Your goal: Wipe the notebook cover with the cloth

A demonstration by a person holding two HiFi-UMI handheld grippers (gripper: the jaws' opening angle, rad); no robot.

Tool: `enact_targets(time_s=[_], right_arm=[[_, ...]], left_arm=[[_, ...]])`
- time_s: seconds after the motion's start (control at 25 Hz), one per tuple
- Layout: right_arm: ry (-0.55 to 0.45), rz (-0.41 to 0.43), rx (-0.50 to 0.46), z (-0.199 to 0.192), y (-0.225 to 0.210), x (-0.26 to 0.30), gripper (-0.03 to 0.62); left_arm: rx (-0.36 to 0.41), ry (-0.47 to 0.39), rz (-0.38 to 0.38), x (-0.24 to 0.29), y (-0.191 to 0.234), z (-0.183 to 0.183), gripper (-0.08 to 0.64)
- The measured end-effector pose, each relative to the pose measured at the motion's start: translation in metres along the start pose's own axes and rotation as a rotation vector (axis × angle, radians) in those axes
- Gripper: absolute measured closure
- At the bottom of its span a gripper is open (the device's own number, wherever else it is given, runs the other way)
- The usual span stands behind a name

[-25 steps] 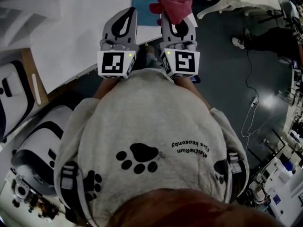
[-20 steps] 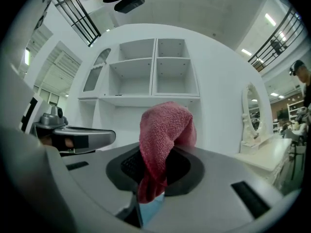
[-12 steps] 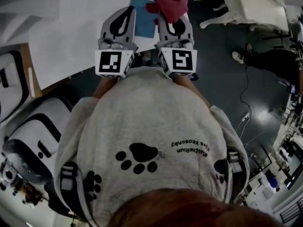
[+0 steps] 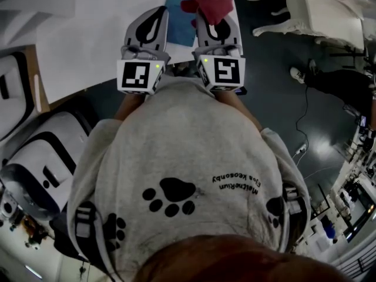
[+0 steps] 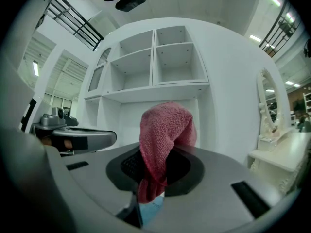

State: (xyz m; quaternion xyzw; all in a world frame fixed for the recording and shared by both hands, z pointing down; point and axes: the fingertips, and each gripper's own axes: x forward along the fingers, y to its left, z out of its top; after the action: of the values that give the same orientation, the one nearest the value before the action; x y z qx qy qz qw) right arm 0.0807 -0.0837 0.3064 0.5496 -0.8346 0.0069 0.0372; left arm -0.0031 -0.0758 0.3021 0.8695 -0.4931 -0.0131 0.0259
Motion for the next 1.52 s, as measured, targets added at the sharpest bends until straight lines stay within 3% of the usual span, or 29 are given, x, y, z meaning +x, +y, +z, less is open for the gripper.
enact_targets(time_s=[0.56, 0.84, 1.16, 1.52], right_arm=[[0.05, -0.076, -0.055, -0.003, -0.01, 0.02, 0.517], [0.126, -0.063, -0.096, -0.045, -0.011, 0.043, 0.517], [0.22, 0.023, -0.142, -0.089, -0.006, 0.071, 0.517], [0.38, 0.23, -0.125, -0.143, 0.012, 0.091, 0.517]], left_arm=[[-0.026, 0.074, -0.098, 0.03, 0.011, -0.017, 0.549], [-0.035, 0.134, -0.126, 0.037, 0.026, -0.061, 0.549], [-0.035, 0.205, -0.153, 0.044, 0.034, -0.107, 0.549], [-0.062, 0.293, -0.15, 0.042, 0.038, -0.143, 0.549]])
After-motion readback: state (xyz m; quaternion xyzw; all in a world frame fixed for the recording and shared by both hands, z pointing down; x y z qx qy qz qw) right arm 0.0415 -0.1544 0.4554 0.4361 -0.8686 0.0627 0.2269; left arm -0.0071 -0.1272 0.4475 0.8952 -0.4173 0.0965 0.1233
